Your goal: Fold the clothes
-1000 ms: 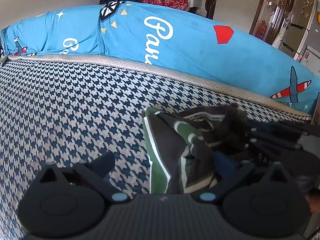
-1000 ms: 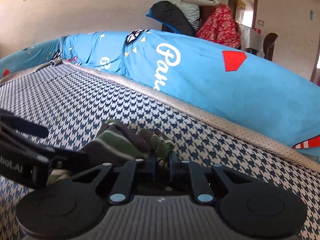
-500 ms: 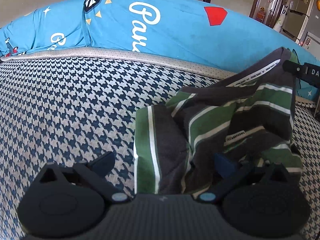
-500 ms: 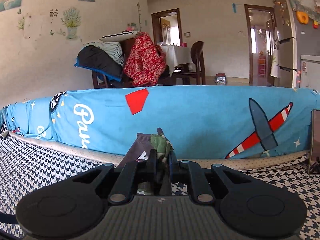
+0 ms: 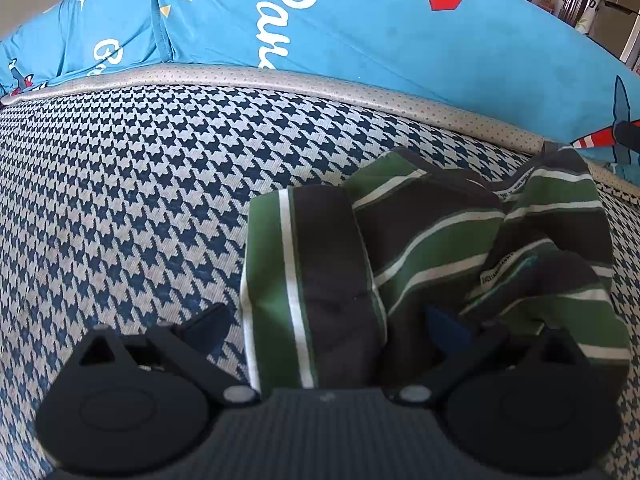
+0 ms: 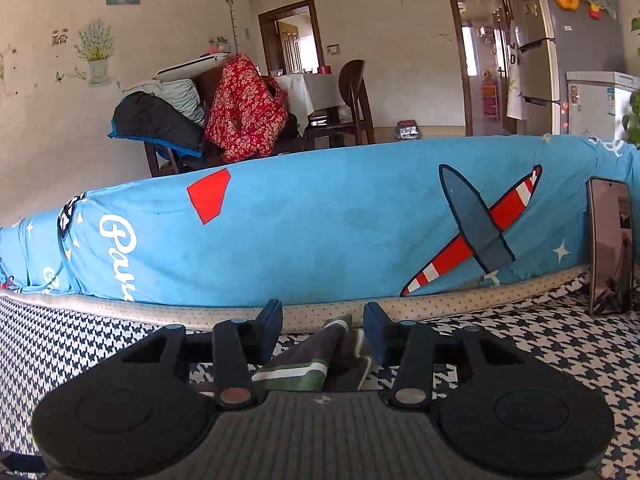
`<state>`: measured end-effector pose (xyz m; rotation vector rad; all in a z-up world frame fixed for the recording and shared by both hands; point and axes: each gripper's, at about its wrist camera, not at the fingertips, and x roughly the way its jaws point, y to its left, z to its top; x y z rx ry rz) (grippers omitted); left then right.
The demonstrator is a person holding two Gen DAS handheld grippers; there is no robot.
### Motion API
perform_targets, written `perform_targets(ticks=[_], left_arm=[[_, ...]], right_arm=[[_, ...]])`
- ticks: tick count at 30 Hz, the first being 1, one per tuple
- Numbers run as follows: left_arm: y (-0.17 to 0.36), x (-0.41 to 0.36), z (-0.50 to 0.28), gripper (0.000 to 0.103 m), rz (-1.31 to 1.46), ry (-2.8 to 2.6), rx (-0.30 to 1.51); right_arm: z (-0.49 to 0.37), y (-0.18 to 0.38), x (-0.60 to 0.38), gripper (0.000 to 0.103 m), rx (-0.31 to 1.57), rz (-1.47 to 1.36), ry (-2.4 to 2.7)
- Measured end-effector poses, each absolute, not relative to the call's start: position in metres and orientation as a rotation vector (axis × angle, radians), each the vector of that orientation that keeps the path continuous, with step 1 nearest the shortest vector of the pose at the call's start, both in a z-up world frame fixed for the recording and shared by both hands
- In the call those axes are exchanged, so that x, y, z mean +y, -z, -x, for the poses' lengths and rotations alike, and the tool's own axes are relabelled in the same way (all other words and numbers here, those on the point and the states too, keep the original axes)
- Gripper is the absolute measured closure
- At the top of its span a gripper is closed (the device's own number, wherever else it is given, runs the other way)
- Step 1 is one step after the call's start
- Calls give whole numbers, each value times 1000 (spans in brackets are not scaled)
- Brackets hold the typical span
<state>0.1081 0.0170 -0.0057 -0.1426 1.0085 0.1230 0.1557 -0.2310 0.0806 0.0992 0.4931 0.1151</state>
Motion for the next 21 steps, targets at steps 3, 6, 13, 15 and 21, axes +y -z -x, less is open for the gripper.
perform_targets(ticks=[3, 6, 13, 15, 21], left_arm=[[4, 17, -108, 0, 149, -132, 1006], [3, 18, -108, 0, 161, -137, 1003], [4, 16, -106, 0, 146, -135, 997], [4, 15, -106, 0, 141, -135, 996], [6, 16, -106, 0, 146, -135, 1001]], right_arm=[[-148, -81, -239, 59, 501, -75, -117], [-141, -79, -247, 59, 529, -44, -116], [-133, -63, -268, 59, 611, -135, -183], [-136, -58, -274, 59, 631, -199, -190], [-151, -39, -276, 60, 682, -354, -204]])
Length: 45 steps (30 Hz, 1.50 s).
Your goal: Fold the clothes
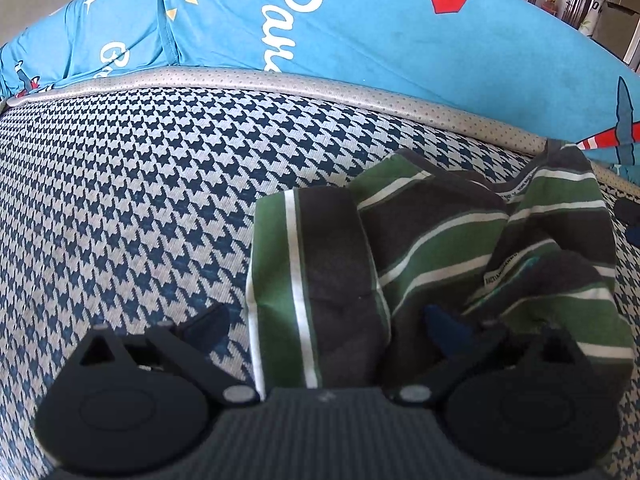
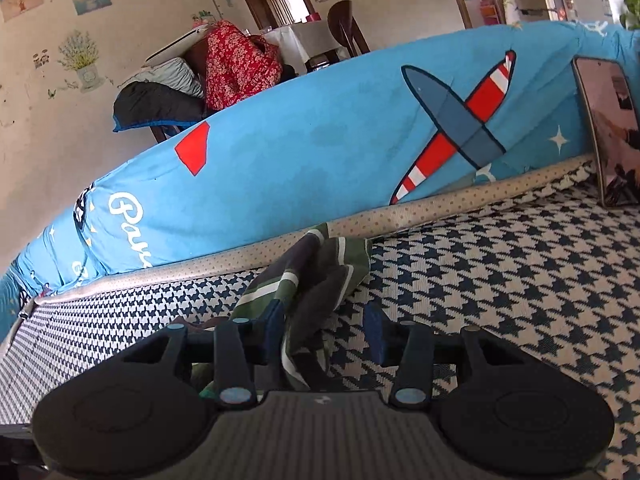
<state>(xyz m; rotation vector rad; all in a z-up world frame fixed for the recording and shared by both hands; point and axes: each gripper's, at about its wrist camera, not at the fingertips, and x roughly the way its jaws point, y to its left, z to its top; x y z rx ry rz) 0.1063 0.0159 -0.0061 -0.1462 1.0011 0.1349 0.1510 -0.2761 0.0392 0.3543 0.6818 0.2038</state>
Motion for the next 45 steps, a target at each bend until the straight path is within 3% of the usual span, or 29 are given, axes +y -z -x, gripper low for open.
perform_targets(ticks=[4, 6, 10, 12, 35, 36, 38, 45], left_arm=[[7, 17, -106, 0, 150, -133, 1005], [8, 17, -106, 0, 151, -132, 1007], [9, 17, -106, 0, 148, -129, 1009], [8, 18, -105, 0, 148, -128, 1008], [10, 26, -100, 0, 155, -126, 1014], [10, 27, -100, 0, 157, -126, 1014], [10, 28, -100, 0, 160, -128, 1014], [5, 29, -101, 0, 162, -135, 1000]], right_arm=[[-159, -29, -272, 60, 702, -423, -204], [-162, -23, -269, 66, 713, -431, -199], [-166, -15, -263, 89, 726, -452, -193], [-164, -16, -263, 93, 707, -469, -197], [-173, -2, -285, 80, 729, -802, -98], [-174, -1, -284, 80, 730, -809, -108], [-172, -4, -280, 95, 710, -784, -104], [-151, -44, -284, 98, 577, -635, 39]])
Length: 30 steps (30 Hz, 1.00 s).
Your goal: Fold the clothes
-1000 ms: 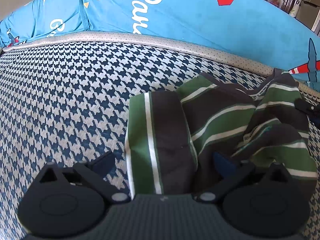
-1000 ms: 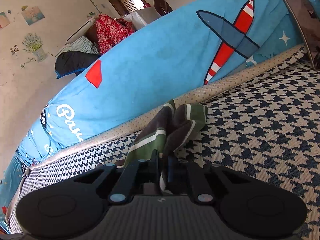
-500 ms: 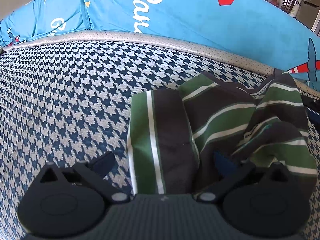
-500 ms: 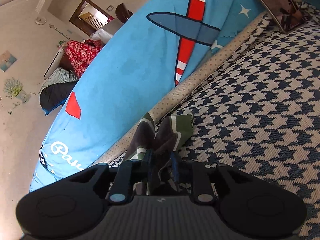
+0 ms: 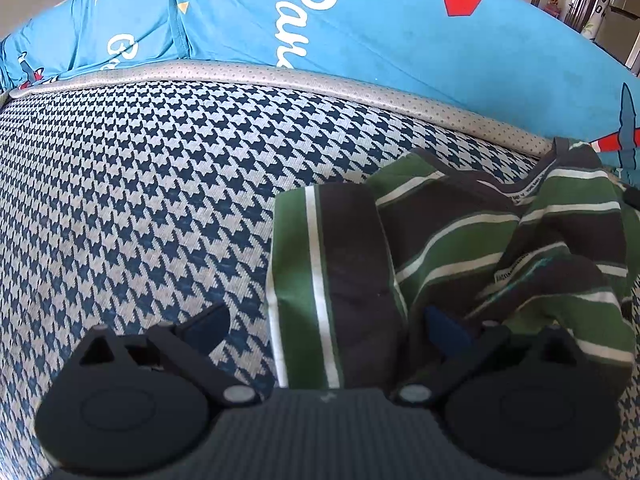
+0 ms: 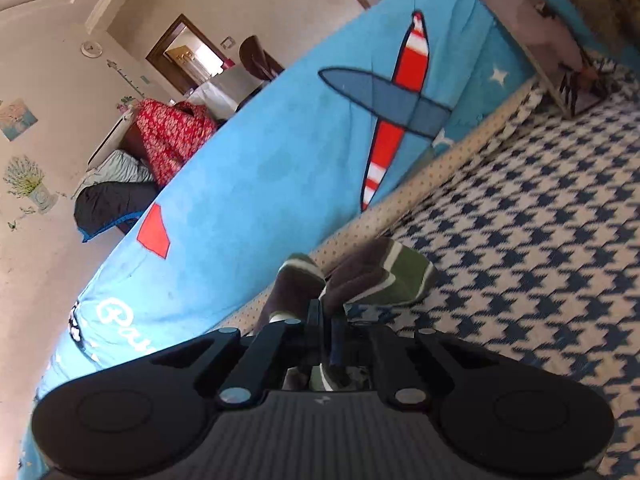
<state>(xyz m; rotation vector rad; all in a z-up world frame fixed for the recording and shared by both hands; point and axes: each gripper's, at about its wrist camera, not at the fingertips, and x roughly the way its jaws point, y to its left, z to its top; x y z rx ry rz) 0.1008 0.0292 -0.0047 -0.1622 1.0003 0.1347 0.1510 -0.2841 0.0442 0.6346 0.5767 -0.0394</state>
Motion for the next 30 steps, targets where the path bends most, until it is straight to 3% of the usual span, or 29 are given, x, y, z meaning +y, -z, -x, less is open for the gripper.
perform_targets(ticks=[9, 17, 21, 25, 30], left_arm=[[-3, 30, -100, 0, 149, -146, 974], [-13, 45, -92, 0, 161, -150, 946], [-20, 64, -90, 0, 204, -174, 920], [-19, 80, -92, 0, 241, -203, 925], [-13, 91, -92, 0, 276, -208, 946]], right_arm=[[-91, -97, -312, 98, 449, -463, 290], [-67, -72, -341, 94, 638, -451, 426], [-48, -75, -334, 92, 626, -415, 394], [-39, -85, -315, 83, 562, -343, 313], [-50, -84, -283, 83, 565, -300, 102]])
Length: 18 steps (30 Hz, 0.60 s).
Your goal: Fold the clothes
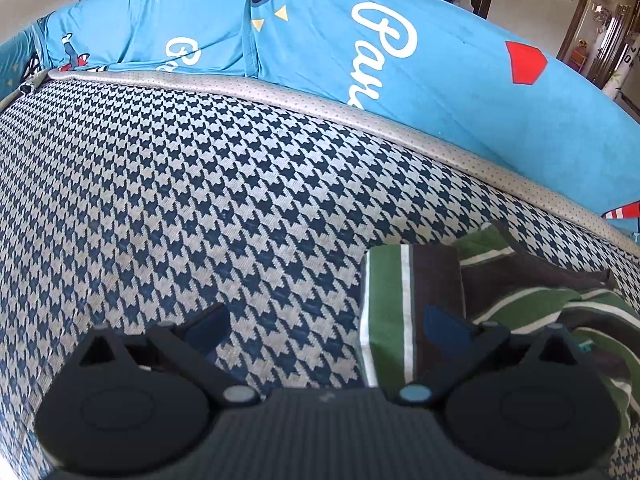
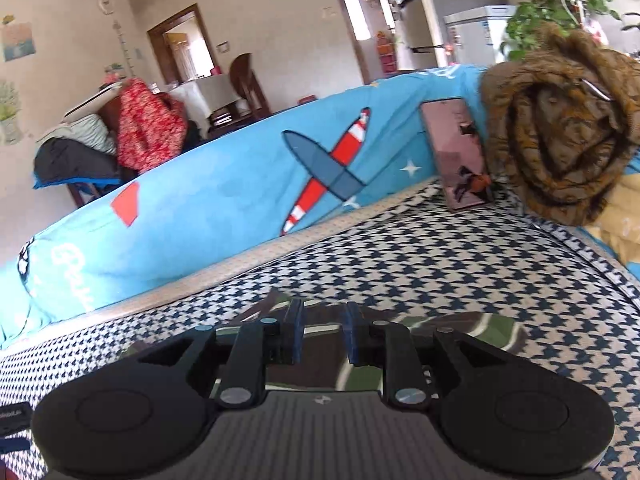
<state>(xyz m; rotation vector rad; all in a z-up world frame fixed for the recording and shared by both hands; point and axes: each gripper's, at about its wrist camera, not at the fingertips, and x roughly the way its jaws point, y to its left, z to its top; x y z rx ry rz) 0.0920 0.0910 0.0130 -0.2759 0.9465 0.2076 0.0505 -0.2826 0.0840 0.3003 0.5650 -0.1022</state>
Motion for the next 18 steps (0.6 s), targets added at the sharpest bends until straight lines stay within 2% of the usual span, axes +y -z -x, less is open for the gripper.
perform_targets(ticks=[11, 18], left_arm=[[3, 87, -98, 0, 341, -85, 998], [21, 84, -113, 0, 346, -71, 1032]], right_arm=[[-57, -76, -201, 83, 580, -135, -196], [-59, -73, -195, 82, 602, -133, -208]])
